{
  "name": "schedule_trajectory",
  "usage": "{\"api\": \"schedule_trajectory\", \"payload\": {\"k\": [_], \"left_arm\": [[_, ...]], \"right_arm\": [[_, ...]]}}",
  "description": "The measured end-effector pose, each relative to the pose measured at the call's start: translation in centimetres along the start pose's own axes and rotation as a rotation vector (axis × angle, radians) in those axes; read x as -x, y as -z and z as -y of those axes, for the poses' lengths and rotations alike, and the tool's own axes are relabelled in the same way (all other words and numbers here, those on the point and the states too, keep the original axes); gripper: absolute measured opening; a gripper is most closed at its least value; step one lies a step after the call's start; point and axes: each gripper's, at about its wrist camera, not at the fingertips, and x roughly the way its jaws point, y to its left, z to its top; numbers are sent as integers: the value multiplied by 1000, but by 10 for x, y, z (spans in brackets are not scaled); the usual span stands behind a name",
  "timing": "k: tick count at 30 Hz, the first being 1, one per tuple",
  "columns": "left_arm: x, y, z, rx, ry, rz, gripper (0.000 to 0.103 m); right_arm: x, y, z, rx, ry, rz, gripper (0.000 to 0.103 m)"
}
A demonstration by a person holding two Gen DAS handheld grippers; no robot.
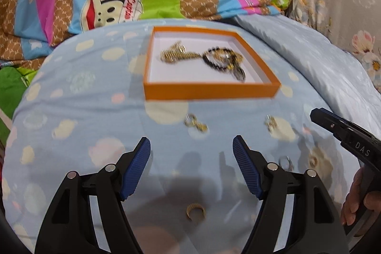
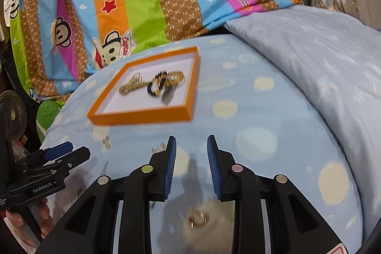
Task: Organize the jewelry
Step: 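Open both grippers and withdraw them from the orange box, then grasp the gold hoop earring on the sheet with the left gripper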
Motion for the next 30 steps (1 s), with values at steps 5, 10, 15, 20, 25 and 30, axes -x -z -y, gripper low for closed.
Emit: {"api": "schedule_trajectory", "payload": {"k": [5,10,15,20,25,30], "left_arm": [[2,27,10,-16,-4,-45,69],[5,38,11,-14,-28,-54,68],[8,44,14,-21,-51,-45,54],[8,43,12,-14,-36,-41,30],[7,41,10,-7,-5,-44,15],[10,40,9,1,21,-39,0]], "right_arm": [[-1,28,3,-11,7,-69,28],[4,43,1,5,23,-89,28],[7,48,-5,38,51,-87,28],[5,50,-13,82,82,-88,18],[4,48,-12,72,74,-89,15],[4,44,-10,53,61,-78,15]]}}
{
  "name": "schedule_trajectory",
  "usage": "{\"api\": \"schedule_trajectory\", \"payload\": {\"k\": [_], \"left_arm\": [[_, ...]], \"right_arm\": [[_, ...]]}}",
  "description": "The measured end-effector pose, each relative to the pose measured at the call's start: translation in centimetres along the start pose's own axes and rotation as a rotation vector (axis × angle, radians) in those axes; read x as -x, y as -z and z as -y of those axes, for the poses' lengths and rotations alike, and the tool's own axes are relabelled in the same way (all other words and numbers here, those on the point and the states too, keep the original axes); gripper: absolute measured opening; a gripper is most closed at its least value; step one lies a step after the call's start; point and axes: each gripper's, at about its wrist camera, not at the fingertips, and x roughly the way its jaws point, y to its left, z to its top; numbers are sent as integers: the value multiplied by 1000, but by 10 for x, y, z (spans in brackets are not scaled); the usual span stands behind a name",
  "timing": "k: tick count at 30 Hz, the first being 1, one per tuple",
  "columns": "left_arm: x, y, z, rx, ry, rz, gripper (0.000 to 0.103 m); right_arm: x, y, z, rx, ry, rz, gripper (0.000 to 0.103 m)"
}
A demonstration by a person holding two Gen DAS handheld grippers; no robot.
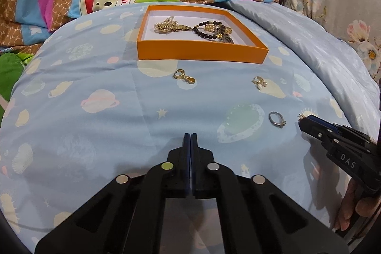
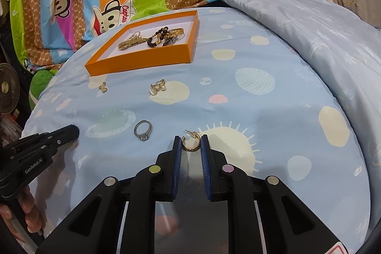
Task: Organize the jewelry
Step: 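Grasp the gold hoop earring on the sheet with the left gripper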
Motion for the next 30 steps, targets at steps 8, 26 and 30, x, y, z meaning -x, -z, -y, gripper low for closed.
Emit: {"api": "schedule_trajectory", "payload": {"k": [8,26,30], "left_arm": [[14,-9,-8,12,2,40,0],[43,17,-3,33,74,4,20],[39,32,11,11,79,-35,35]], "right_arm": [[5,-9,-1,-4,-14,33,15],[16,-6,0,-19,-37,51,15],[20,-4,0,-24,-37,55,15]]}}
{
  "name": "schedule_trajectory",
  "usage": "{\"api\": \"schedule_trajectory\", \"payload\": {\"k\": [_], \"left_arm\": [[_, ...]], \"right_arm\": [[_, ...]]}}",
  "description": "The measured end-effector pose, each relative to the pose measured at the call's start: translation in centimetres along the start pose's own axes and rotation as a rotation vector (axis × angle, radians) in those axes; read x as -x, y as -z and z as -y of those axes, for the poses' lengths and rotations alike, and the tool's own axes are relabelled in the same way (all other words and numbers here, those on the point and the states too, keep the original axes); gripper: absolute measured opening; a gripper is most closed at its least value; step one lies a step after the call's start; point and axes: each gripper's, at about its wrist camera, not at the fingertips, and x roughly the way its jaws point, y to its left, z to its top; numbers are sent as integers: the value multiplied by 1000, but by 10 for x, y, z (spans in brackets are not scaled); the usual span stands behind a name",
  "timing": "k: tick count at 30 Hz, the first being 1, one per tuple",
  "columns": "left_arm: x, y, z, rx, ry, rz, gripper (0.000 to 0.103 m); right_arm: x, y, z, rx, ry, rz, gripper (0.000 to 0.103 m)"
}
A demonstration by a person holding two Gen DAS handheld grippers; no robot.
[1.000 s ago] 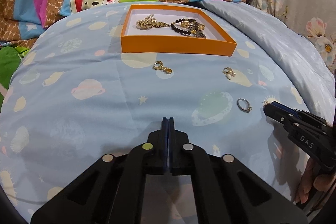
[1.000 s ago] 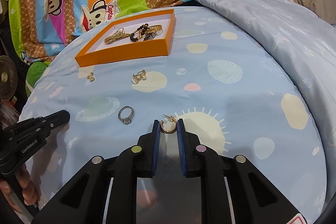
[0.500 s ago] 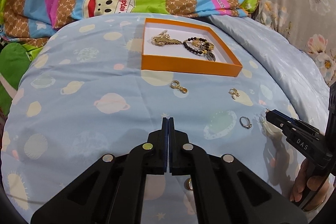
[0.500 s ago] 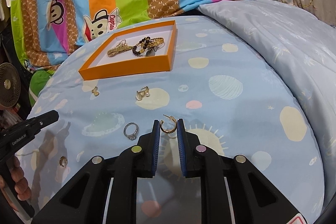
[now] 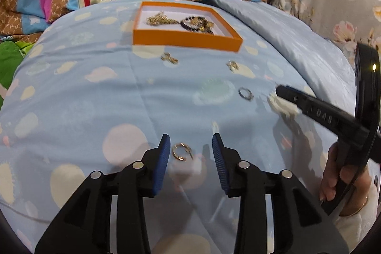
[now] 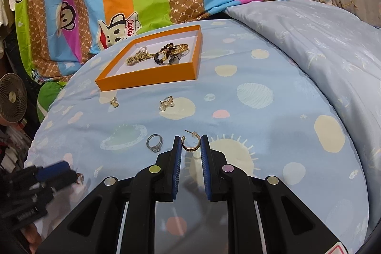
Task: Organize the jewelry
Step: 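Grasp the gold hoop earring on the sheet with the left gripper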
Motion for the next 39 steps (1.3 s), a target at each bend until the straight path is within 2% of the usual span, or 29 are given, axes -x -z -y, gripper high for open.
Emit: {"api": "schedule_trajectory", "payload": {"k": [3,6,9,10,12,26,27,28,30,39], "left_arm": [[-6,8,4,1,-14,-27,35],[-6,14,7,-11,-40,-12,32],[-6,15,6,-16,-58,-10,8],[-5,14,5,-12,-54,-12,3],[-5,14,3,-5,-41,-17,0],[8,16,4,-11,-61,21,1],[9,17,4,-14,-69,27,8],[10,19,5,-16,-73,30,19],[12,22,6,-14,-85,43,33],[-8,10,8,-15,-97,31,35]], "right_arm": [[2,1,-1,-1,2,1,15],[6,4,-2,0,2,2,15],[10,7,-2,-5,1,7,15],[11,8,-2,-8,-1,8,15],[13,8,-2,-12,-5,12,15],[23,9,4,-19,-11,30,15],[23,9,4,-20,-12,29,15],[23,9,4,-20,-12,27,15],[22,10,5,-17,-13,22,15],[18,11,2,-7,-18,10,15]]}}
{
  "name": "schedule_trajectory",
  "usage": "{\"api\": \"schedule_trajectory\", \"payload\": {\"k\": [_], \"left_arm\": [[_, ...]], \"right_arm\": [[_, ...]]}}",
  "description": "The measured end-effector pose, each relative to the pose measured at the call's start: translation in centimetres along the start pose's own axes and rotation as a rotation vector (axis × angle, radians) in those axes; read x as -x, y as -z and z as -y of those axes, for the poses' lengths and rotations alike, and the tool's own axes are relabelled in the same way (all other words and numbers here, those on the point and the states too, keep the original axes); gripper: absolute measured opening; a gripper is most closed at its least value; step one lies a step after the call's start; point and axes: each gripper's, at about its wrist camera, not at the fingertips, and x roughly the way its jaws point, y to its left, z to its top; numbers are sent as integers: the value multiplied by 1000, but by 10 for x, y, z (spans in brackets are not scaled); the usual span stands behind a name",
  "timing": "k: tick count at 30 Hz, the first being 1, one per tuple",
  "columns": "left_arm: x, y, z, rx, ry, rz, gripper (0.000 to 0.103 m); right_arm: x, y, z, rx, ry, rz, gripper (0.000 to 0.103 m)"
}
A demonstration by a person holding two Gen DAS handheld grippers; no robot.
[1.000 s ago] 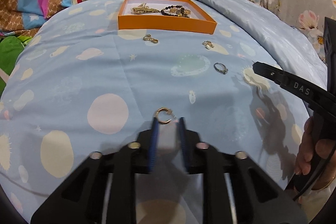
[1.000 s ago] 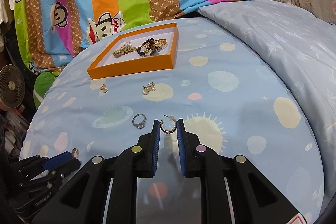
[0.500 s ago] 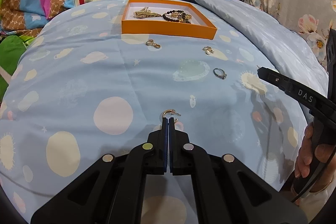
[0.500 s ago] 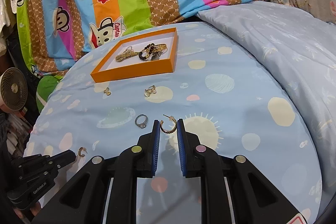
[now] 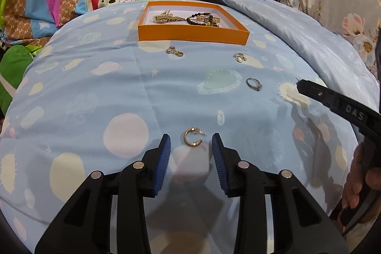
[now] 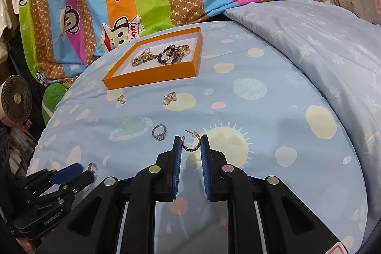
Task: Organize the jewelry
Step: 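Grasp the gold hoop earring on the sheet with the left gripper, then carry the hoop earring into the orange box and open the left gripper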
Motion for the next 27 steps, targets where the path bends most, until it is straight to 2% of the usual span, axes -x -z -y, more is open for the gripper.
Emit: {"api": "schedule_trajectory", "payload": {"k": [4,5,6,17,21,27], "left_arm": [[-9,-6,3,-12,-15,3,32],[-10,-7,3,-10,-14,6,29],[-11,-8,2,-9,-14,6,19],[-6,-20,-1,2,22,22,19],[-1,-40,-7,12,22,49,19],[4,-87,-15,-1,1,118,19]], "right_arm": [[0,0,0,1,0,0,15],[0,0,0,1,0,-1,15],[0,0,0,0,0,-1,15],[-5,-12,-4,17,-7,8,15],[-9,-28,-11,40,-15,29,15],[-17,-65,-23,75,-31,75,15]]}}
